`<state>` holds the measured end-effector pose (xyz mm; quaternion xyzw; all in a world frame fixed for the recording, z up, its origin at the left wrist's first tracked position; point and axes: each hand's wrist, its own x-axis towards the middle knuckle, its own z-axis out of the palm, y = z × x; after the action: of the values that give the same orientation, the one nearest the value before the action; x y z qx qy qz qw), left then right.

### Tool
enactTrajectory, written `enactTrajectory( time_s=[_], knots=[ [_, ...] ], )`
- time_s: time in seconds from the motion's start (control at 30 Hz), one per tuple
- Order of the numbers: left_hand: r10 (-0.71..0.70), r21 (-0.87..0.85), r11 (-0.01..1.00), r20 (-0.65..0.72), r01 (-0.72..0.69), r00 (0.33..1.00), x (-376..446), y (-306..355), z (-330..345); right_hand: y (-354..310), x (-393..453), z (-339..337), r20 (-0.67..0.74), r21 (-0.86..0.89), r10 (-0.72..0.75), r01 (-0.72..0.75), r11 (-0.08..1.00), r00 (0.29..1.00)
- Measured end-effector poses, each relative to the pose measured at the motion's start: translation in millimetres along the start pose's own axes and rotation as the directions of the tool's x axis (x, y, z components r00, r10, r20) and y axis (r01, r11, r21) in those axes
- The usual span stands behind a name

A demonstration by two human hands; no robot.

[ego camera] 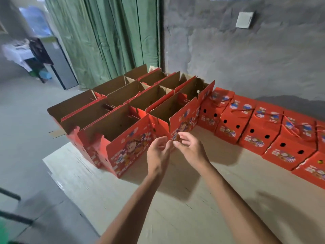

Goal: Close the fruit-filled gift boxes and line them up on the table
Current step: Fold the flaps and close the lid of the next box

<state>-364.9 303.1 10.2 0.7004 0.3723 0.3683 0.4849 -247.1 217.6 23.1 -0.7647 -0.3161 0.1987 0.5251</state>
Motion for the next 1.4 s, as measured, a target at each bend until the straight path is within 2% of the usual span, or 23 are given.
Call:
enactTrajectory(
  time_s=[0.17, 0.27, 0.33, 0.47, 0.53, 0.63, 0.9, 1.13, 1.4],
  knots=[
    [-0.005, 0.015, 1.0, 0.038, 0.004, 0.999, 84, -8, 6, -10, 80, 34, -0.075, -0.03, 0.024, -0.027, 0.999, 0.997],
    [0.005, 0.054, 0.999, 0.085, -0.009, 0.996, 122, -9, 22, -10, 119, 42, -0.118, -0.133, 0.007, -0.023, 0.991, 0.993],
    [0.014, 0.091, 0.995, 0.139, -0.027, 0.99, 142, -12, 34, -8, 138, 45, -0.103, -0.292, -0.047, 0.015, 0.956, 0.994],
    [0.0, 0.142, 0.989, 0.298, -0.044, 0.955, 166, -22, 56, -1, 167, 39, 0.089, -0.663, -0.144, 0.166, 0.73, 0.986],
    [0.001, 0.159, 0.985, 0.365, -0.064, 0.931, 172, -29, 59, -1, 179, 35, 0.154, -0.764, -0.146, 0.211, 0.61, 0.977],
    [0.022, 0.231, 0.966, 0.373, -0.116, 0.928, 178, -35, 62, -6, 189, 30, 0.161, -0.832, -0.127, 0.203, 0.516, 0.979],
    [0.091, 0.225, 0.954, 0.415, -0.199, 0.905, 157, -35, 59, -24, 169, 18, 0.17, -0.838, 0.02, 0.133, 0.529, 0.985],
    [0.088, 0.249, 0.944, 0.443, -0.217, 0.892, 95, -25, 55, -19, 101, -10, 0.177, -0.81, -0.015, 0.154, 0.565, 0.984],
    [0.191, 0.211, 0.917, 0.511, -0.338, 0.838, -34, 9, 79, 4, -21, -83, 0.108, -0.794, -0.03, 0.104, 0.599, 0.994]
  ],
)
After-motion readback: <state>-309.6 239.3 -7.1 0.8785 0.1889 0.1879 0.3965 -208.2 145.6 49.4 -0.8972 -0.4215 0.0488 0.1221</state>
